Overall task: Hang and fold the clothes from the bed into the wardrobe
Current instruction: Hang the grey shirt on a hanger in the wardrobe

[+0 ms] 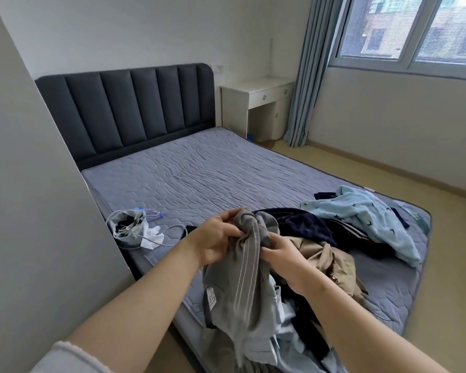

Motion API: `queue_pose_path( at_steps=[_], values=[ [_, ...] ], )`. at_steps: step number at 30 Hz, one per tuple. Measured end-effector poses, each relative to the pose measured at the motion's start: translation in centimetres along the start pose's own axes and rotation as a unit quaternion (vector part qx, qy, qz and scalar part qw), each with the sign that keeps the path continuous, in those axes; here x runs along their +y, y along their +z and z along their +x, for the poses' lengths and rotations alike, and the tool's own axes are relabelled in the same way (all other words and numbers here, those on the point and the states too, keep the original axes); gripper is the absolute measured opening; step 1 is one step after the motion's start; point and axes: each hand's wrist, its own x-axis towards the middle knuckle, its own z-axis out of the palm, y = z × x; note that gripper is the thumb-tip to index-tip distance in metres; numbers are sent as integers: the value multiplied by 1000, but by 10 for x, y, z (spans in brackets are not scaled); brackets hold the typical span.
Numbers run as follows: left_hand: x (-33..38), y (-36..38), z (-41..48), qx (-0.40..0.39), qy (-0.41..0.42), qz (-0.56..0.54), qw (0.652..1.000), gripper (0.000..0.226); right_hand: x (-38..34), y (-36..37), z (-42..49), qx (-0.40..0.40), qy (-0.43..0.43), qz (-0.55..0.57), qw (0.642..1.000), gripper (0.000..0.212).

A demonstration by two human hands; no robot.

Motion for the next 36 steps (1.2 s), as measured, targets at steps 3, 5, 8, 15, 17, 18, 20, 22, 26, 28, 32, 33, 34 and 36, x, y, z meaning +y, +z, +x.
queue_pose_path(
  at_steps=[3,5,8,15,17,18,20,22,26,28,32,33,34,36],
  values=[
    [1,-10,3,83,32,-10,996,44,3,-6,0,16,20,-13,1000,21],
    [-1,-13,9,146,58,30,987,43,6,-9,1,35,43,11,998,20],
    [-5,-18,19,297,85,97,946,37,8,-14,4,119,56,51,990,21],
    [-17,-9,11,396,170,389,815,23,-14,-29,13,249,46,145,957,18],
    [-21,9,7,220,162,319,908,20,-19,-22,14,226,57,198,952,13],
    [-23,16,6,116,126,289,942,29,-21,-18,14,210,63,224,950,10],
    [-27,20,5,-29,59,306,950,43,-23,-15,13,199,63,222,952,10],
    [-26,17,4,-37,60,330,941,31,-25,-18,13,209,50,175,961,13],
    [-9,11,1,2,92,322,942,17,-24,-22,11,213,37,114,970,17],
    [-5,12,-1,-81,73,362,926,24,-26,-18,11,212,41,127,968,21],
    [-22,21,1,-97,73,403,907,71,-29,-13,13,208,48,162,964,24],
    [-25,20,2,-63,90,389,915,67,-29,-13,13,208,45,159,964,23],
    [-25,18,3,-39,101,368,923,60,-29,-14,14,210,43,154,965,22],
    [-22,11,5,-27,108,331,937,46,-28,-16,13,218,41,152,963,20]
  ],
)
